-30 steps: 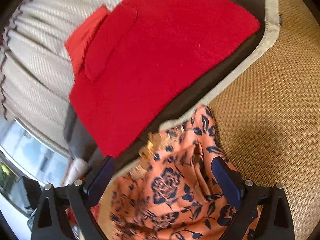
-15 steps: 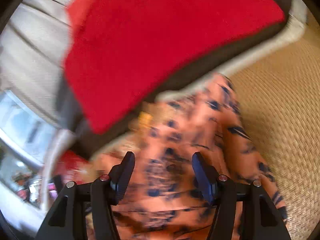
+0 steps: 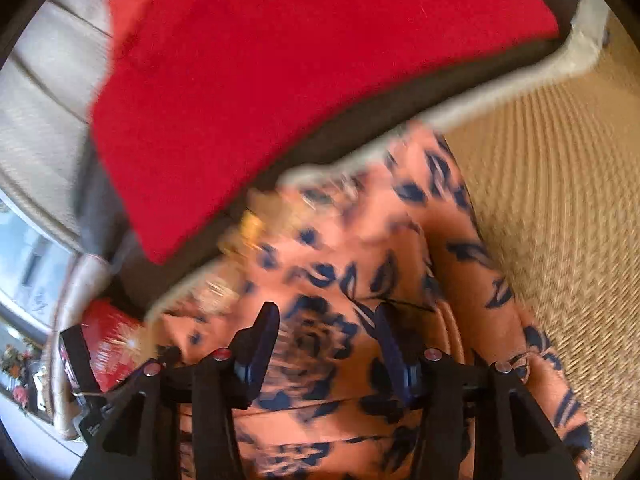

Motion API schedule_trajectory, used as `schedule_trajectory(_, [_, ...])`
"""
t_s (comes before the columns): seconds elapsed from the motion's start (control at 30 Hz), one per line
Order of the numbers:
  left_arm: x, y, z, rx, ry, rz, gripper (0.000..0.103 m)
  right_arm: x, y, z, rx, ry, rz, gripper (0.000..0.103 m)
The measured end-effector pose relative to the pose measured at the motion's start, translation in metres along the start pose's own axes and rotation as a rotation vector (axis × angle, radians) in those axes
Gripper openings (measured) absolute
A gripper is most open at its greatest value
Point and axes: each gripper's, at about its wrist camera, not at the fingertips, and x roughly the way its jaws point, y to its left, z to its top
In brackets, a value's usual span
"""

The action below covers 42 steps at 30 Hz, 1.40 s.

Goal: Fold small clothes

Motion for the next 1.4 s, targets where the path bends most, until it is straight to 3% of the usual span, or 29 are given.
schedule_trajectory(0.07, [-0.009, -0.008, 0.001, 0.051, -0.028, 0.048, 0.074, -0.002, 0.004, 0.006, -0.002, -0.016, 0.007, 0.055])
schedule_trajectory(0.13, [-0.02, -0.006, 0.001, 0.041, -0.057, 0.011, 0.074, -0.009, 0.007, 0.008, -0.008, -0.017, 0.024, 0.056])
schedule_trajectory(0.23, [-0.042, 0.001, 0.001, 0.016, -0.112, -0.036, 0.074, -0.031, 0.017, 0.011, -0.039, -0.092, 0.077, 0.056])
schedule_trajectory(0.3, [-0.052, 0.001, -0.002, 0.026, -0.147, -0.049, 0.075, -0.044, 0.017, 0.01, -0.049, -0.135, 0.095, 0.065])
schedule_trajectory(0.33, [-0.051, 0.002, -0.005, 0.037, -0.139, -0.044, 0.077, -0.043, 0.015, 0.01, -0.04, -0.133, 0.081, 0.072])
schedule_trajectory(0.43, [-0.025, -0.011, -0.007, 0.072, -0.011, -0.044, 0.078, -0.02, -0.002, 0.007, 0.015, -0.018, 0.004, 0.071])
schedule_trajectory(0.53, [-0.029, -0.018, -0.009, 0.1, -0.025, 0.005, 0.079, -0.027, -0.003, 0.007, -0.012, -0.02, 0.022, 0.07])
schedule_trajectory(0.7, [-0.056, -0.016, -0.004, 0.04, -0.091, -0.095, 0.08, -0.043, -0.002, 0.009, -0.011, -0.108, 0.064, 0.071])
schedule_trajectory(0.83, [-0.035, -0.031, -0.004, 0.082, 0.004, -0.055, 0.084, -0.024, -0.012, 0.013, 0.009, 0.007, 0.03, 0.07])
schedule_trajectory(1.0, [-0.078, -0.005, -0.012, 0.057, -0.077, -0.094, 0.084, -0.052, -0.004, 0.014, -0.045, -0.05, 0.065, 0.071])
schedule_trajectory(1.2, [-0.125, 0.058, -0.063, 0.056, -0.163, -0.092, 0.084, -0.107, -0.012, -0.018, -0.123, -0.077, 0.076, 0.071])
schedule_trajectory(1.33, [-0.133, 0.122, -0.137, 0.013, -0.163, -0.128, 0.084, -0.146, -0.033, -0.058, -0.115, -0.086, 0.057, 0.076])
schedule_trajectory(1.4, [-0.133, 0.133, -0.169, 0.026, -0.134, -0.142, 0.084, -0.164, -0.051, -0.085, -0.085, -0.076, 0.035, 0.078])
